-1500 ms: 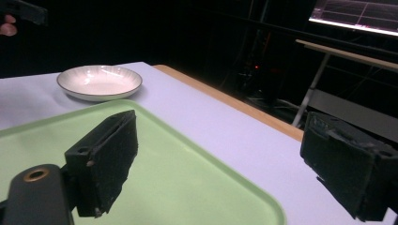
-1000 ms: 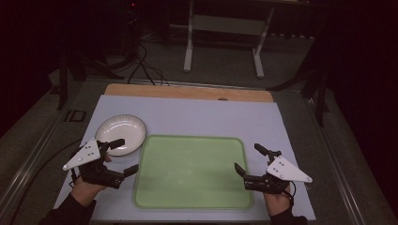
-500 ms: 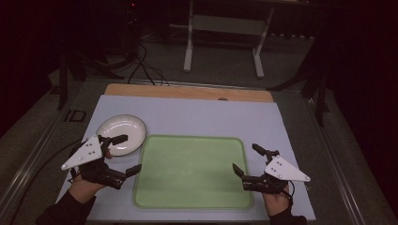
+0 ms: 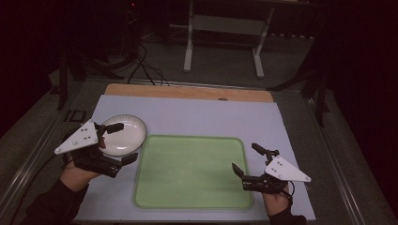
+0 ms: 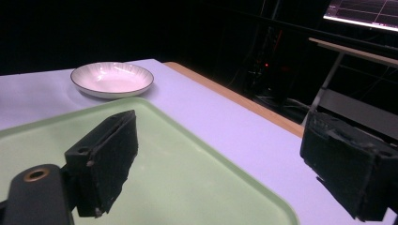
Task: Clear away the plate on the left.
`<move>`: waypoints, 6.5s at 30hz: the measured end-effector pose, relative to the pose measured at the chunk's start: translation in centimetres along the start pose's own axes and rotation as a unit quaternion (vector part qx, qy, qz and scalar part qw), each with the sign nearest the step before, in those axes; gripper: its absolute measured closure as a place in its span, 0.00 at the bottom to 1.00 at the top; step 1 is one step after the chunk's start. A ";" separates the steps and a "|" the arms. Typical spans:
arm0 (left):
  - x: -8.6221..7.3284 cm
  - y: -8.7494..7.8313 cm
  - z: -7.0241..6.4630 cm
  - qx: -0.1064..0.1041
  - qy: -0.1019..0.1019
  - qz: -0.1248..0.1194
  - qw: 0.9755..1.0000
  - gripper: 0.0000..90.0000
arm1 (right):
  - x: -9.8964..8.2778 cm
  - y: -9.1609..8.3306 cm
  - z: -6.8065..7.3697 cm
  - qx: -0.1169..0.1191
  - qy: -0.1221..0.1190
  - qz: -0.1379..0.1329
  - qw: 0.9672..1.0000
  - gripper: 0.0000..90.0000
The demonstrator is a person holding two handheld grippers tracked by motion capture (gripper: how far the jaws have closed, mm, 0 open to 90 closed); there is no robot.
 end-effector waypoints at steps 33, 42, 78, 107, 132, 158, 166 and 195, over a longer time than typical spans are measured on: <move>-3.5 -2.9 8.0 0.099 -0.107 0.054 0.988 0.06 | 0.2 0.3 0.6 0.007 -0.016 0.000 1.000 0.13; -6.7 -3.0 9.9 0.149 -0.157 0.096 0.972 0.11 | 0.1 0.2 0.8 0.007 -0.022 0.002 1.000 0.13; -16.1 -4.7 15.3 0.219 -0.382 0.187 0.878 0.23 | 0.0 0.3 1.1 0.010 -0.026 0.005 1.000 0.13; -19.5 -3.9 17.0 0.256 -0.467 0.218 0.818 0.70 | -0.3 0.5 1.3 0.014 -0.028 0.014 0.999 0.13; -20.2 -3.8 17.4 0.223 -0.529 0.182 0.798 0.91 | -0.7 0.7 1.1 0.014 -0.023 0.020 0.999 0.13; -17.8 -5.1 17.7 0.215 -0.538 0.154 0.800 0.94 | -0.7 0.7 1.0 0.010 -0.018 0.019 1.000 0.13; -16.5 -5.1 17.4 0.215 -0.529 0.155 0.806 0.94 | -0.7 0.6 0.9 0.008 -0.017 0.018 1.000 0.13; -12.5 -0.6 14.4 0.153 -0.504 0.175 0.832 0.94 | -0.5 0.4 0.4 0.005 -0.016 0.013 1.000 0.13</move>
Point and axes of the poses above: each handheld gripper's, and its own axes: y roughly forward along the jaws, x roughly out of its top, z roughly to its left, the point moved 7 cm from there along y, roughly forward along the jaws, and after that the axes turned 8 degrees about -z, right-handed, at the moved point
